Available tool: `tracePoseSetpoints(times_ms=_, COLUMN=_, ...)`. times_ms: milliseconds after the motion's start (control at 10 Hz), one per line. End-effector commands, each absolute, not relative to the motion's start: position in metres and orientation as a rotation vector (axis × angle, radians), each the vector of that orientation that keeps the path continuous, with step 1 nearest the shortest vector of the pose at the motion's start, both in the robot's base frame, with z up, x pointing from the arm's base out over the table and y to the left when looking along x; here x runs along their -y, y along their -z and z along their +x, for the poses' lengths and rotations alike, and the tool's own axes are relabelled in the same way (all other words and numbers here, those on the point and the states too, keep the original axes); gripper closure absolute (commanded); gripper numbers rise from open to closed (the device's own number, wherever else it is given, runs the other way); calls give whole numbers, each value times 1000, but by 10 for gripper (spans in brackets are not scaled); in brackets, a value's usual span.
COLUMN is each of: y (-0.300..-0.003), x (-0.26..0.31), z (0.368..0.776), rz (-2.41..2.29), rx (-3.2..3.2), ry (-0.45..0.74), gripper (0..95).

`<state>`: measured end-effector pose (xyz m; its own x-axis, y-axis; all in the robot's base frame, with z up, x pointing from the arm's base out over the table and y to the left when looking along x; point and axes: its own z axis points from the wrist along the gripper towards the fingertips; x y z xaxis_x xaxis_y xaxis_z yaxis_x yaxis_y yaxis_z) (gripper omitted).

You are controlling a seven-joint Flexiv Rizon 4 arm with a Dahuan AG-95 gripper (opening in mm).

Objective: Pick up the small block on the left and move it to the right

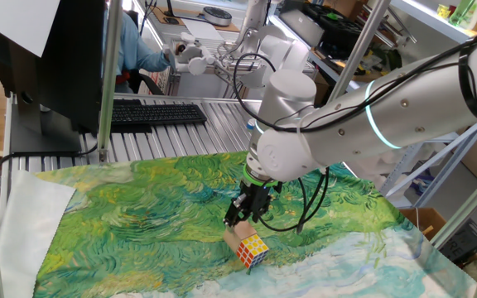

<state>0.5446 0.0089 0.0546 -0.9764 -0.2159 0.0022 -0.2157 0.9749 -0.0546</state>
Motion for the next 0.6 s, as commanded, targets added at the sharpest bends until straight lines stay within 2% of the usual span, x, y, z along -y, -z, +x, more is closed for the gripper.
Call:
tracePoseSetpoints(times_ms=100, y=-55, x=-8, z=546, rz=-330, rx=-3115, ry=91, gripper=190)
tracePoseSetpoints(times_ms=600, y=-55, x=-8, z=546, rz=-308, rx=-3117, ry=94, gripper=190)
